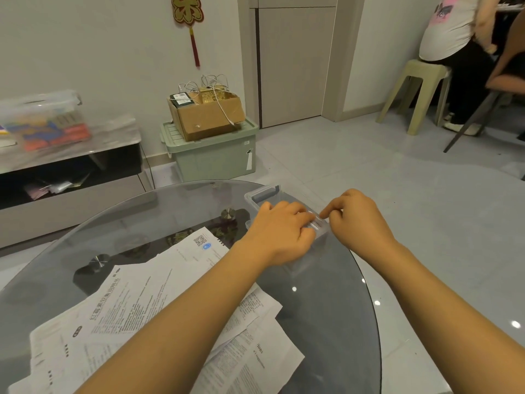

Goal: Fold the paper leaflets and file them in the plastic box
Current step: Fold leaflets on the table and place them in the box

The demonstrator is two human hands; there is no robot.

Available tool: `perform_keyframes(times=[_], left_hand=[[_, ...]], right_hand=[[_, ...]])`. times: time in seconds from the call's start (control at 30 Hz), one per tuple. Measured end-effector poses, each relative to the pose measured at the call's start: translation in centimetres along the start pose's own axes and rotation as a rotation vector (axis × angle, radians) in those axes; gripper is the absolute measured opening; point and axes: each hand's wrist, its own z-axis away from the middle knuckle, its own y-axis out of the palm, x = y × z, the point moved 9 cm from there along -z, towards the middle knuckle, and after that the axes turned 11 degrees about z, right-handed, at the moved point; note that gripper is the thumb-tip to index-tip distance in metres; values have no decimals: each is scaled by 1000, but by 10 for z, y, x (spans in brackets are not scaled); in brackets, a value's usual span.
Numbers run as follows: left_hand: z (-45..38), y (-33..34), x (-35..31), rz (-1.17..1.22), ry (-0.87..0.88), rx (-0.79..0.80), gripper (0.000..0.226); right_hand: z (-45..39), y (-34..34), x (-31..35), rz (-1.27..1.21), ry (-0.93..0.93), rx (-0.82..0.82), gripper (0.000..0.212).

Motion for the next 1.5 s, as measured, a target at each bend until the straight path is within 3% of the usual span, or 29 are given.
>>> perform_keyframes(times=[0.27, 0.63, 0.87, 1.17, 1.33, 1.5], left_hand=[[-4, 3, 2, -75, -76, 71, 68], [58, -38, -12, 35, -140, -181, 63], [159, -43, 7, 47, -418, -201, 45], [230, -1, 62, 57, -743, -66, 66], [236, 11, 79, 19, -729, -6, 70], [233, -2, 65, -8, -604, -81, 50]], right_hand=[[3, 0, -6, -67, 8, -10, 30], [33, -18, 30, -161, -155, -50, 25], [85, 4, 88, -153, -340, 119, 27], [129, 58, 127, -1, -521, 310, 32], [133, 76, 129, 68, -577, 336, 39], [136, 79, 138, 89, -676, 315, 50]])
